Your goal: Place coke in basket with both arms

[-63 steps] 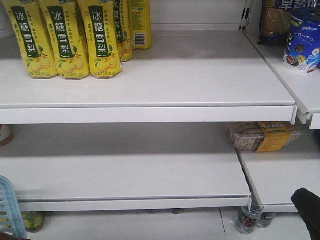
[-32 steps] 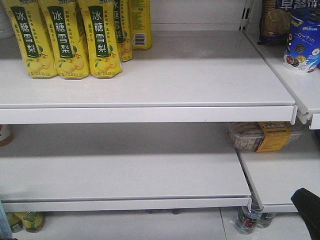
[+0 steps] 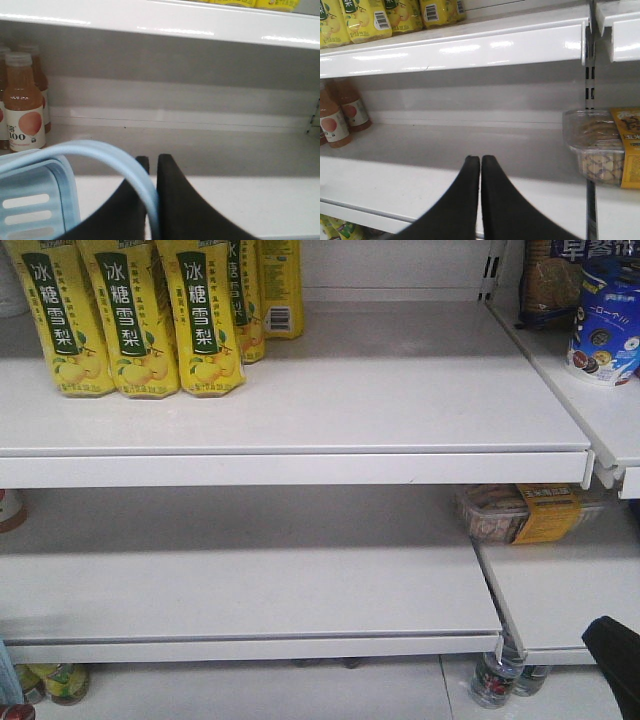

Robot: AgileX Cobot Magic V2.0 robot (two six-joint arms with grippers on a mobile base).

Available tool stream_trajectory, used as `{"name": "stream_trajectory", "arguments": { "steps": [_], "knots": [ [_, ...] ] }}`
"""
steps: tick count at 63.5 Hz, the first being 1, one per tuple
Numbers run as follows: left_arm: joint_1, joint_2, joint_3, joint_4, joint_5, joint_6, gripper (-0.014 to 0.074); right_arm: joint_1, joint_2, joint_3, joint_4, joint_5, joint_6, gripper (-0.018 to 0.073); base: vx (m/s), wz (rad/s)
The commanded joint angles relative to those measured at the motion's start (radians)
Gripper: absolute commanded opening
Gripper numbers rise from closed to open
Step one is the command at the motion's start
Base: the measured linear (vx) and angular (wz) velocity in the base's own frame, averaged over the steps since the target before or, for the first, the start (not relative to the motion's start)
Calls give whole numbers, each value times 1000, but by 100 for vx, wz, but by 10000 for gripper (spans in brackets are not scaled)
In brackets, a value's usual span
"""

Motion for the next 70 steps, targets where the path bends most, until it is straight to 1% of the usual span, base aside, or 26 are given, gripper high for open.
{"name": "stream_trajectory", "arguments": {
  "steps": [1, 15, 70],
  "knots": [
    [16, -23, -29, 30, -182, 47, -6, 2, 6, -29, -42, 20, -4, -5, 0, 0],
    [26, -23, -29, 23, -241, 47, -6, 2, 6, -29, -42, 20, -4, -5, 0, 0],
    [26, -22, -29, 24, -234, 47, -6, 2, 6, -29, -42, 20, -4, -5, 0, 0]
  ]
}}
